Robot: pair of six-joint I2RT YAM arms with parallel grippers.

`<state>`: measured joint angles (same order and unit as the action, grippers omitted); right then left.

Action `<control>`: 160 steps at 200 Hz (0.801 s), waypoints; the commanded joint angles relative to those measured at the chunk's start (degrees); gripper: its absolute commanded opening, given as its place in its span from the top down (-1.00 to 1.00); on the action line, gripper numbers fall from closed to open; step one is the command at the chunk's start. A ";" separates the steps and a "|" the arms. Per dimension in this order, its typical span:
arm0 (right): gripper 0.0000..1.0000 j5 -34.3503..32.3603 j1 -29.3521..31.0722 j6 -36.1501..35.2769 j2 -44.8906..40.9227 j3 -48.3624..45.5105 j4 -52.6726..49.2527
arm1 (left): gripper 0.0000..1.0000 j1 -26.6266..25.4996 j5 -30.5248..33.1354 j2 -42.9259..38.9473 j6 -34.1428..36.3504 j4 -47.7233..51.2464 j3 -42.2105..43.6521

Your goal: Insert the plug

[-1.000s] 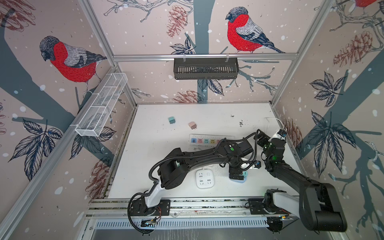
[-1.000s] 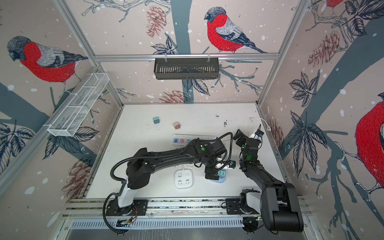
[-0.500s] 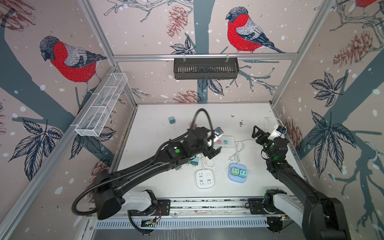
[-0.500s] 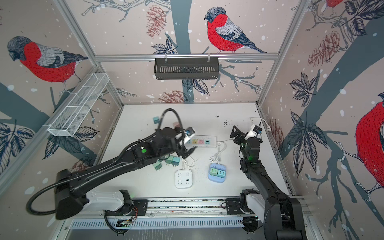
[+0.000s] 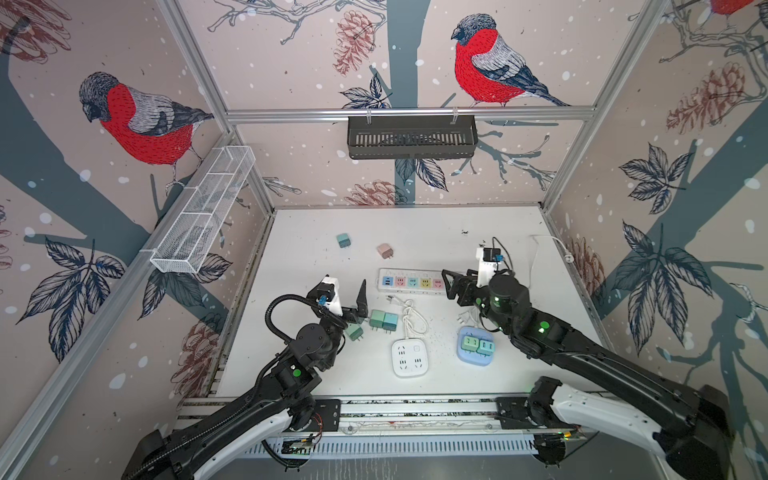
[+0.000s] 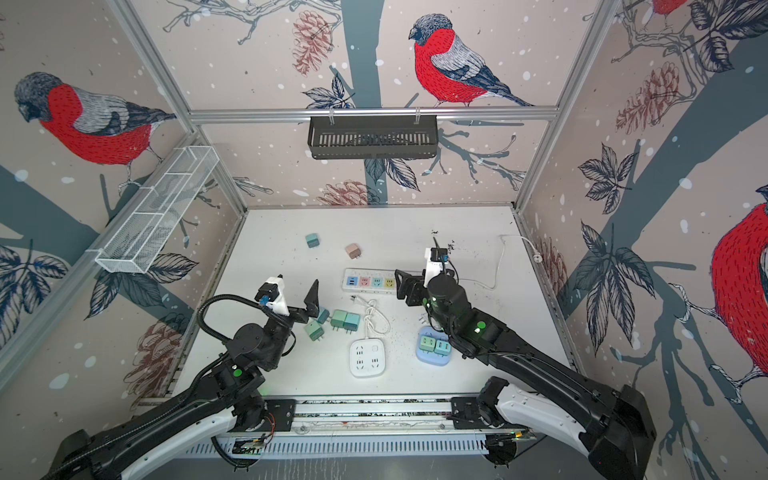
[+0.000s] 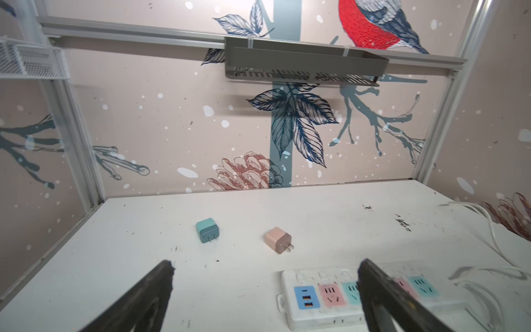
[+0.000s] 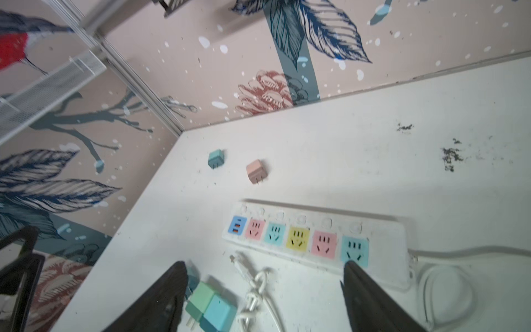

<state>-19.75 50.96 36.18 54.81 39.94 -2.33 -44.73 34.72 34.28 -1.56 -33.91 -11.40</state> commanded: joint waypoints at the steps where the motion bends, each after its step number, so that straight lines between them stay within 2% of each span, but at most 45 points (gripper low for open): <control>1: -0.70 -8.96 5.16 3.82 2.22 0.48 -8.23 | -0.98 2.99 5.67 2.45 -7.67 -9.60 0.53; 16: -0.70 -9.10 7.61 5.84 4.17 0.10 -8.69 | -0.98 3.82 10.39 4.14 -14.12 -1.68 -3.37; 40: -0.70 -8.56 11.01 7.53 8.96 1.28 -8.44 | -0.98 3.98 7.45 6.12 -12.20 6.31 -9.04; 76: -0.71 -7.04 13.55 8.38 20.61 6.07 -8.31 | -0.98 3.95 6.21 7.04 -11.16 0.76 -6.14; 134: -0.69 -0.58 14.21 6.68 39.24 14.23 -6.83 | -0.98 3.95 7.46 4.93 -11.95 -0.08 -4.95; 160: -0.64 -0.43 15.22 6.44 45.43 17.92 -8.78 | -0.98 3.95 7.58 4.73 -12.57 0.40 -5.14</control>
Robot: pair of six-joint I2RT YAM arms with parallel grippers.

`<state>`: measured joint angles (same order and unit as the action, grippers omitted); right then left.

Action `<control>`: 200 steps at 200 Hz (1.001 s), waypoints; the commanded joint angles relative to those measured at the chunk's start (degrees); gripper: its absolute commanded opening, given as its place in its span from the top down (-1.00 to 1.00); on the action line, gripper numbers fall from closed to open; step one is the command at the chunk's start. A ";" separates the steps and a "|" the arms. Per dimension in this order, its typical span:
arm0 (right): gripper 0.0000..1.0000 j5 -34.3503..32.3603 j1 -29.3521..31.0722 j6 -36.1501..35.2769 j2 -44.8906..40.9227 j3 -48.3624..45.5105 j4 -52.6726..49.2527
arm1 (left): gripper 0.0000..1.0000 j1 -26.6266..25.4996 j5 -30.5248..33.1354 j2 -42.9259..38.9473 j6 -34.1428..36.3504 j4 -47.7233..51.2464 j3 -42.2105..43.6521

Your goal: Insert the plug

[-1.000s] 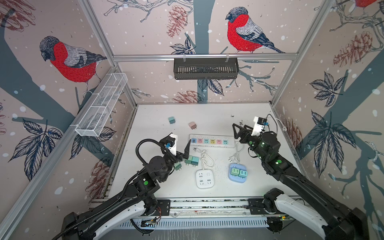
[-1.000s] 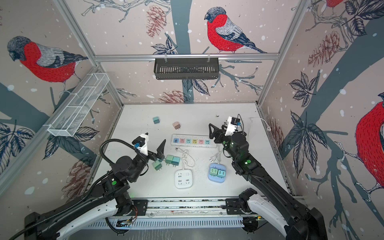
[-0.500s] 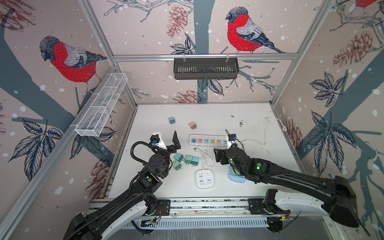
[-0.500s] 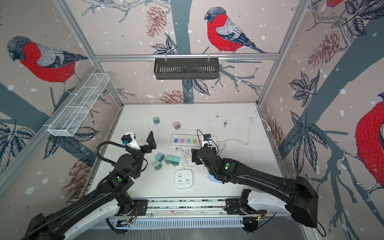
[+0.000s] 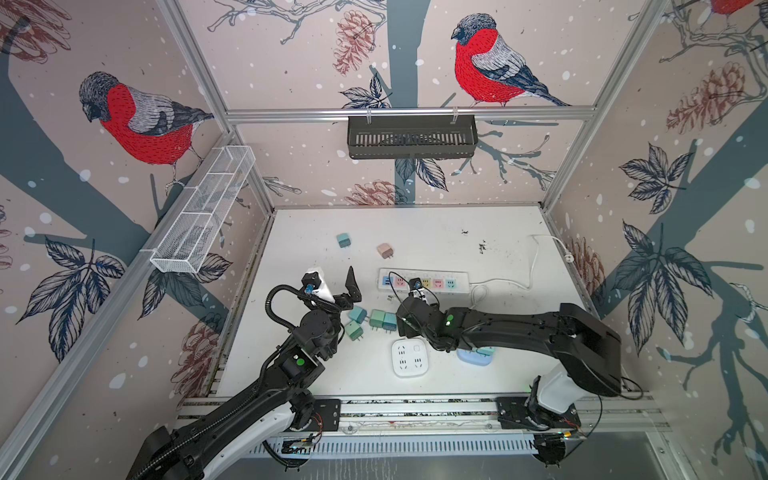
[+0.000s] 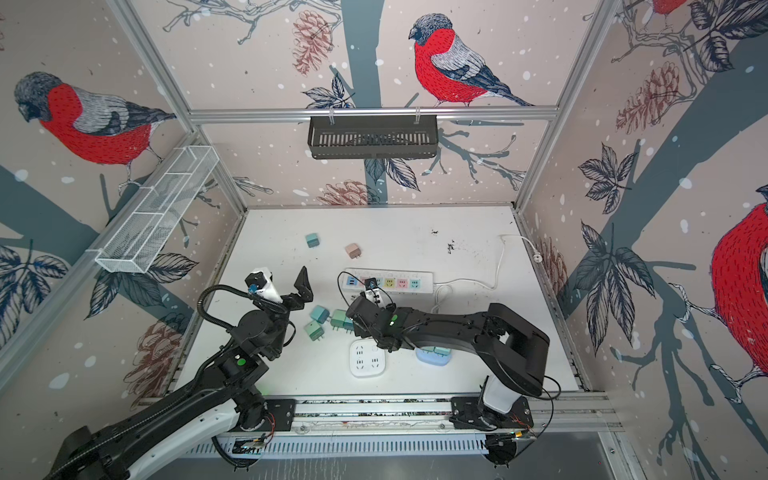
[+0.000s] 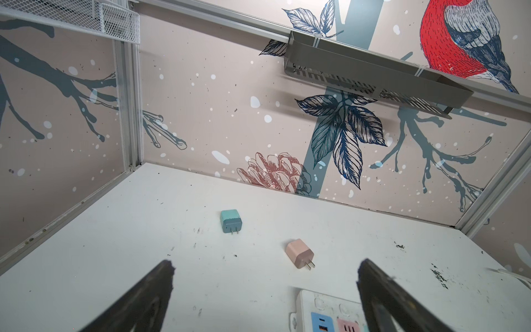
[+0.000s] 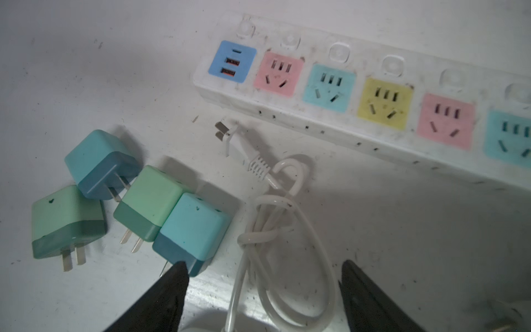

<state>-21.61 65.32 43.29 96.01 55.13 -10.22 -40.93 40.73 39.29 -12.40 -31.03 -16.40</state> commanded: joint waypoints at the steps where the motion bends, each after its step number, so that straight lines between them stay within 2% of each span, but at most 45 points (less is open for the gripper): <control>1: -0.64 1.41 0.86 -0.62 4.38 2.84 -0.96 | -0.98 0.15 1.56 -0.27 -1.69 -2.47 -0.17; 34: -0.47 1.14 0.95 0.21 6.47 2.41 -0.86 | -0.98 0.15 1.78 0.08 -2.24 -1.09 -1.04; 62: -0.17 1.04 0.86 0.39 6.30 1.13 -0.42 | -0.98 0.15 2.18 0.00 -2.75 -0.36 -1.51; 83: -0.02 0.78 0.92 0.48 6.76 1.03 -0.76 | -0.98 0.15 2.35 0.03 -2.89 -0.19 -1.61; 118: -0.03 -0.25 0.82 0.39 4.90 0.27 -0.91 | -0.98 0.15 3.03 0.35 -3.15 -0.31 -1.65; 173: -0.20 -0.90 0.56 0.22 -1.96 -2.43 -0.49 | -0.98 0.15 2.95 2.31 -3.23 0.00 -2.39; 200: -0.19 0.19 0.38 0.22 -1.07 -3.21 0.38 | -0.98 0.15 2.68 3.04 -3.33 0.56 -2.86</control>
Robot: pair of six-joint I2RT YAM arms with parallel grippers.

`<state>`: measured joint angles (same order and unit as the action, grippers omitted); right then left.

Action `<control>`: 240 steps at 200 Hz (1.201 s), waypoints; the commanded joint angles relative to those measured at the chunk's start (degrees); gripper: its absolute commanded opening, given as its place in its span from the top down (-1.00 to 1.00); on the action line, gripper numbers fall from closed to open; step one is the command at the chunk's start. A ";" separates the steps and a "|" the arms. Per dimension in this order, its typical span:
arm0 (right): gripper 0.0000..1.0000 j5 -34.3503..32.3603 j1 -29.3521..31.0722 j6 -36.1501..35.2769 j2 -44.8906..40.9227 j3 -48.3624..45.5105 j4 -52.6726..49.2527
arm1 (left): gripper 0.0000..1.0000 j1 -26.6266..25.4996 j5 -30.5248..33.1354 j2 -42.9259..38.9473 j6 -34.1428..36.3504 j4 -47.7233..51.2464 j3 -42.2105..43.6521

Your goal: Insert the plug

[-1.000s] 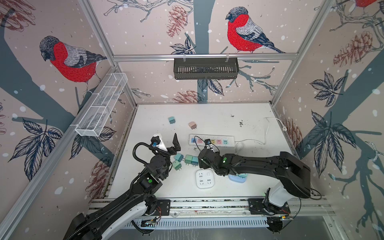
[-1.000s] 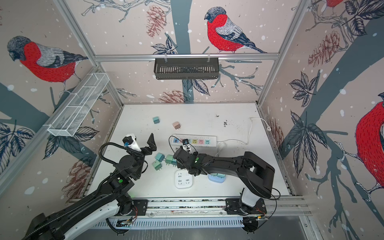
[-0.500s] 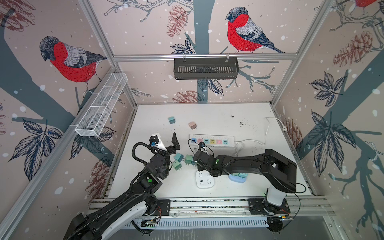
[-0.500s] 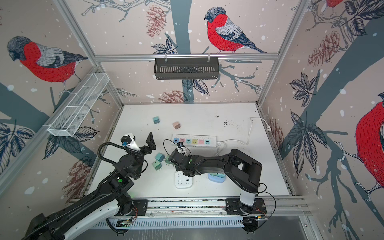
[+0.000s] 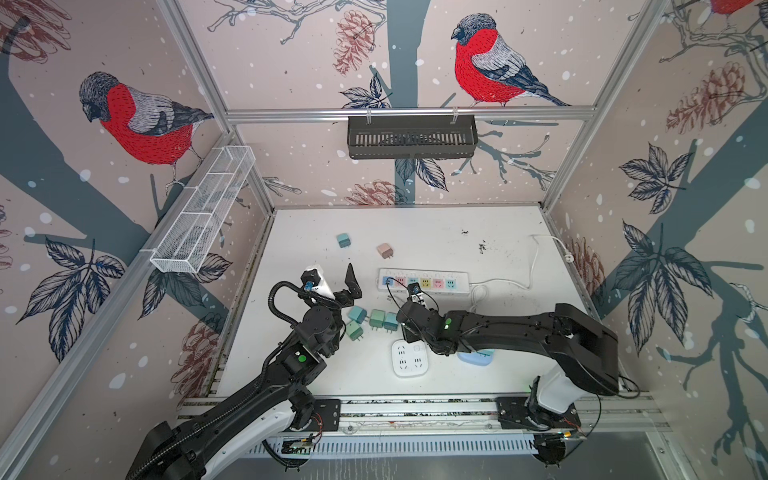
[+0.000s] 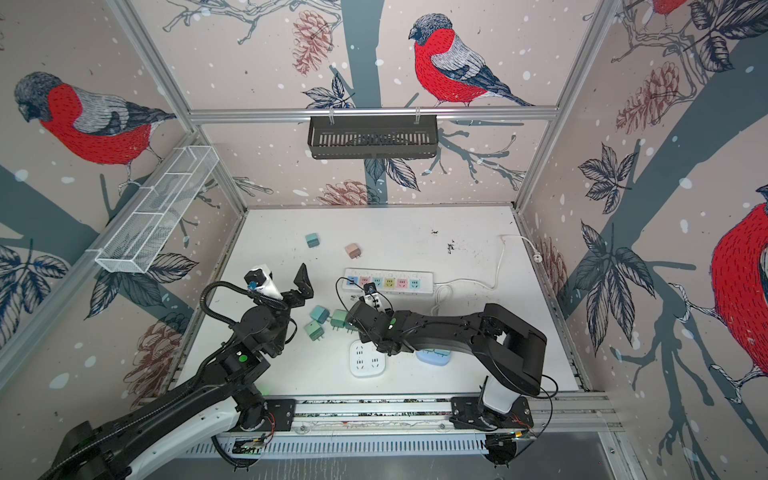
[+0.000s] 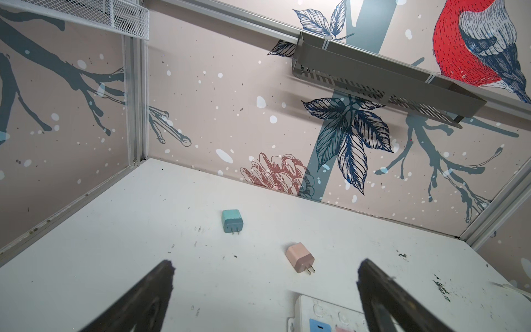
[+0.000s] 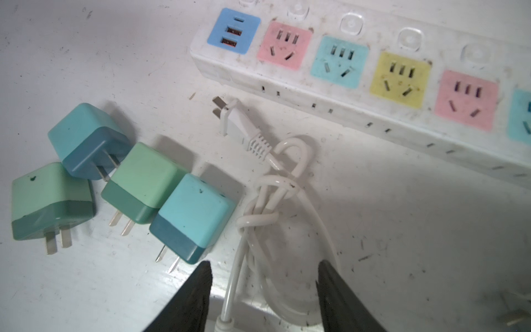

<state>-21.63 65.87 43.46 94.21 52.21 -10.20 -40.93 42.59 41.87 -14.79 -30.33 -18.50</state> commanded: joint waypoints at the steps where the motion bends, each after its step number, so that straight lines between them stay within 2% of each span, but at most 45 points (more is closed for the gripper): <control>1: -0.19 0.24 -0.23 0.04 0.85 -0.27 0.40 | -0.98 0.15 0.82 0.48 -0.95 -0.16 -0.80; 68: -0.05 2.46 -0.39 -0.91 10.12 3.94 0.31 | -0.98 0.15 1.09 0.09 -0.86 0.20 -0.83; 81: 0.07 2.73 -0.54 -1.14 10.79 4.30 0.24 | -0.98 0.15 0.92 0.14 -0.88 0.01 -0.82; 110: 0.56 2.30 -1.30 -1.70 10.43 3.82 -0.60 | -0.98 0.17 1.09 0.49 -0.81 0.09 -0.98; 139: 0.80 1.09 -2.75 -3.03 8.59 1.89 -2.22 | -0.98 0.15 1.01 0.82 -0.85 0.00 -0.96; 199: 0.83 2.56 -7.51 -2.91 0.12 -6.44 0.59 | -0.98 0.16 0.92 1.28 -0.86 0.01 -1.12; 240: 0.82 3.43 -7.75 -3.03 1.53 -6.46 2.45 | -0.98 0.13 0.81 1.49 -1.16 0.63 -1.65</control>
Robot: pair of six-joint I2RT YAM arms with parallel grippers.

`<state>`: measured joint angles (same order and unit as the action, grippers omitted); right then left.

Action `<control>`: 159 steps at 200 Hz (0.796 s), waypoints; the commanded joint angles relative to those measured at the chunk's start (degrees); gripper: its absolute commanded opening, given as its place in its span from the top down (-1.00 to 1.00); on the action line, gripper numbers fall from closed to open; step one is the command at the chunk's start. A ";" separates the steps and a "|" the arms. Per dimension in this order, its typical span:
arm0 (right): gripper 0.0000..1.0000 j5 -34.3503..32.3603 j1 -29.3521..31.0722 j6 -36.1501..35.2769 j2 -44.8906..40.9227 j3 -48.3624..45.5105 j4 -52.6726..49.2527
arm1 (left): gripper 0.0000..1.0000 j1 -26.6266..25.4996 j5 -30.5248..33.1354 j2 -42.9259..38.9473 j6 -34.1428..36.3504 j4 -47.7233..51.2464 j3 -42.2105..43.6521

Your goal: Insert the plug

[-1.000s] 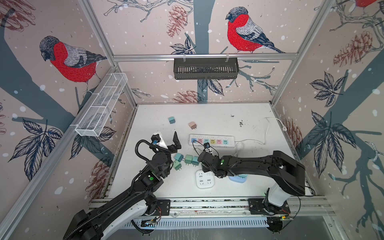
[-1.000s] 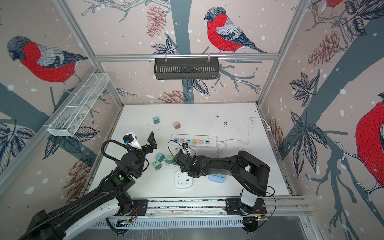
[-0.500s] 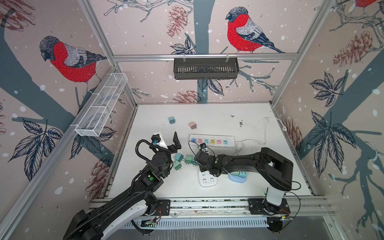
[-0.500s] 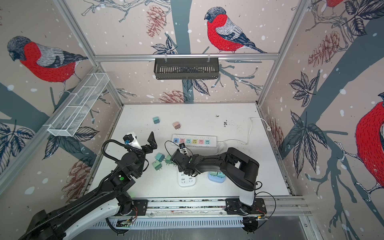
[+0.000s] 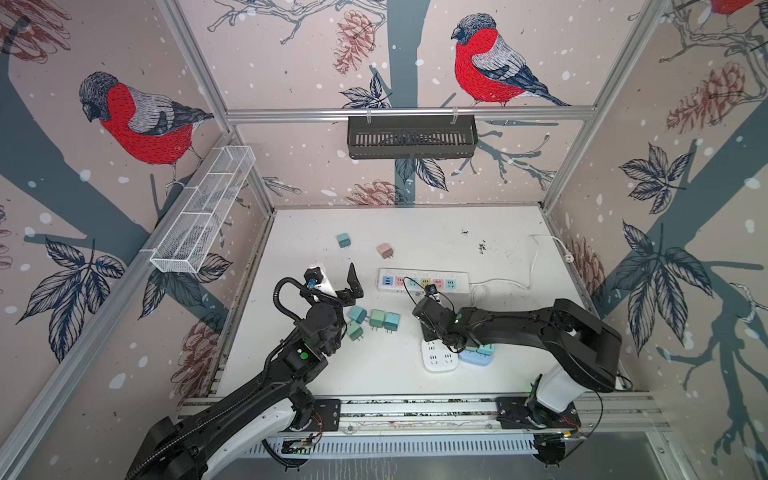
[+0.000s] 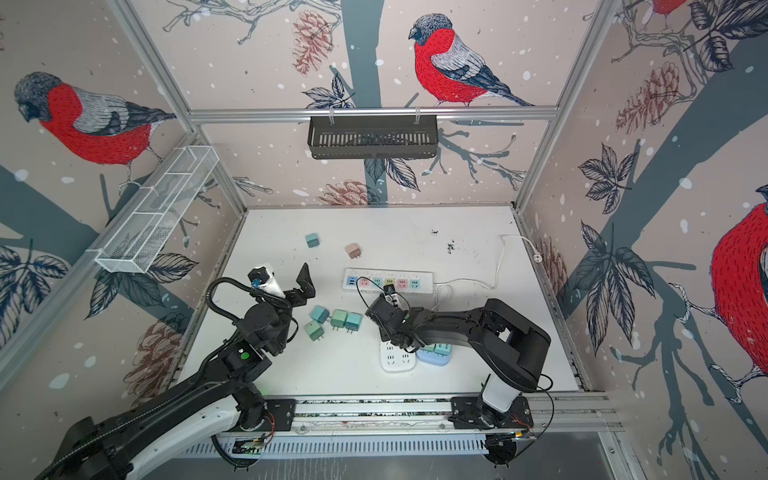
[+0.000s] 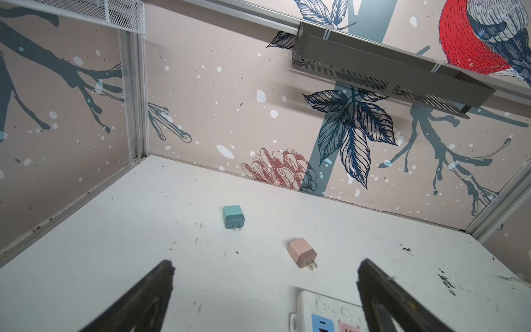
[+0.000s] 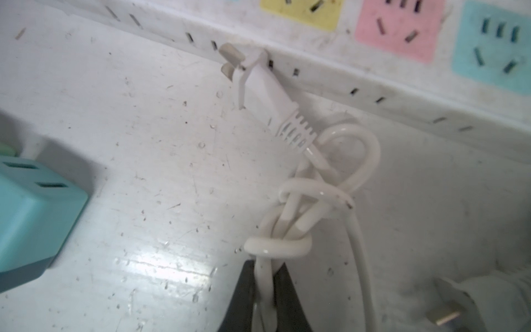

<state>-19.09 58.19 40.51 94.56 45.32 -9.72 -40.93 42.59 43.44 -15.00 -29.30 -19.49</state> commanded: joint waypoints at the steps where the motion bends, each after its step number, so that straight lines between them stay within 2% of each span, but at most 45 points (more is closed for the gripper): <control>1: 0.82 0.94 -0.09 0.01 1.25 0.45 2.02 | -0.98 0.14 0.82 -0.05 -0.92 -0.36 -0.70; 98: 0.80 -0.84 2.67 3.86 0.87 1.51 4.83 | -0.98 0.15 0.74 -0.37 -1.18 -0.22 -0.65; 111: 0.72 -1.33 2.71 3.96 0.19 1.19 4.73 | -0.98 0.19 0.74 -0.51 -1.33 -0.32 -0.59; 159: 0.21 -6.47 4.34 4.47 -6.74 0.74 0.37 | -0.98 0.17 0.84 -0.86 -1.69 0.03 -0.59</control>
<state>-21.32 61.56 43.92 91.09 46.33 -7.29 -40.93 42.57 42.74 -15.46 -28.95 -19.64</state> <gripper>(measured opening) 0.362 0.990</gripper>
